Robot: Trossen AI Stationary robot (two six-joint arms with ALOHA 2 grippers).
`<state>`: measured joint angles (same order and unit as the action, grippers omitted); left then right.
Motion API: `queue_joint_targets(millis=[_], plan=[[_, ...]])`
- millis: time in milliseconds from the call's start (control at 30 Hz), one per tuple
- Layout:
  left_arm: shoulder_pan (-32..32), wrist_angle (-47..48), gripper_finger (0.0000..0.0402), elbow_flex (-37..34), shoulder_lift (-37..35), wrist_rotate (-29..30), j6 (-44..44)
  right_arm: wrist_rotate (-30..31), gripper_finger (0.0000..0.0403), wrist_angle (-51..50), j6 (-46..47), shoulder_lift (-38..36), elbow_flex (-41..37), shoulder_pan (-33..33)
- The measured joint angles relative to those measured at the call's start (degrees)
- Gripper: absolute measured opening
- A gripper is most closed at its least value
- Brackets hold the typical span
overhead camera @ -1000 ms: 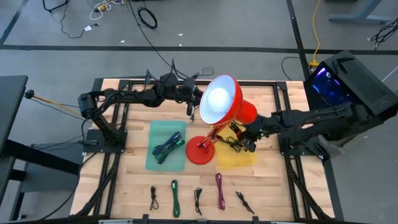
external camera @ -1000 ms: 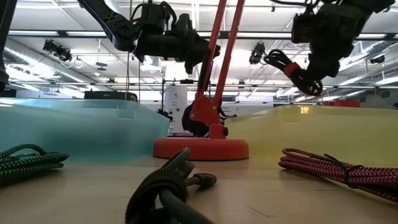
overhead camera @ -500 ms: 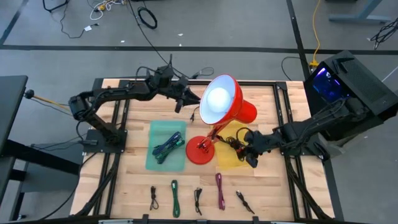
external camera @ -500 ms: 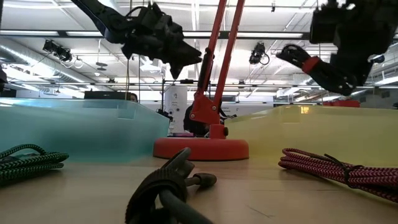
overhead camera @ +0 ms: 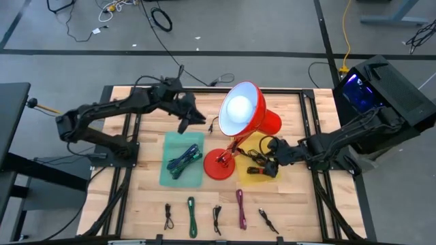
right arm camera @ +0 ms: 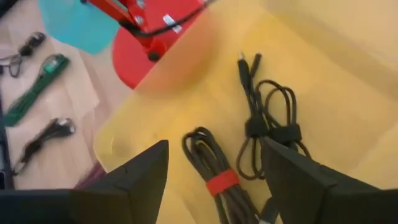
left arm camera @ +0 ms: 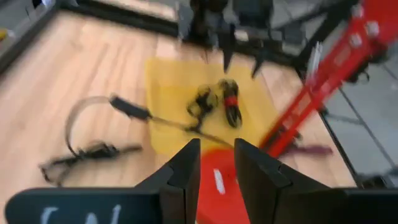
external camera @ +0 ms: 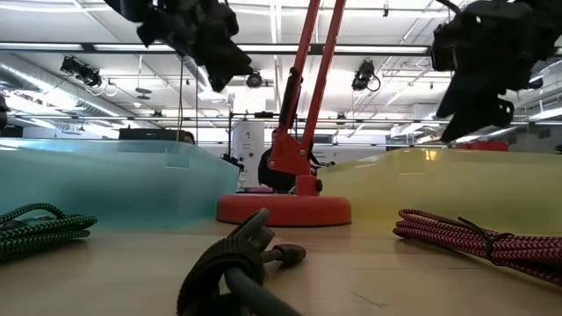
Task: Pick & Place USB Port
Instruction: Put the black charger cable into the yellow bin
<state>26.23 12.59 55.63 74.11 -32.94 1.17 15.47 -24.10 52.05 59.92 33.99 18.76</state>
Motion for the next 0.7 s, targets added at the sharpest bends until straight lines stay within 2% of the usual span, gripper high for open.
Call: queue_joint_targets(millis=[133,267,400,533,700], plan=[[-4.8,5.4,0.0103,0.0,-2.8,3.7,0.2,-4.5,0.0238,1.2,1.2,0.0,3.1,1.0],[-10.2,10.5,0.0103,0.0,-5.5,10.0,0.3,-9.0,0.0223,9.8,1.8,0.0,5.6,6.1],[-15.2,13.8,0.0103,0.0,-7.9,17.0,-0.5,-4.3,0.0206,15.9,5.9,0.2,6.5,14.3],[-19.8,15.0,0.0103,0.0,-10.4,21.5,-3.0,1.7,0.0188,16.8,12.8,3.2,6.5,21.9],[-26.5,17.3,0.0103,0.0,-12.6,27.3,-7.4,2.5,0.0170,23.3,20.0,11.3,6.5,27.6]])
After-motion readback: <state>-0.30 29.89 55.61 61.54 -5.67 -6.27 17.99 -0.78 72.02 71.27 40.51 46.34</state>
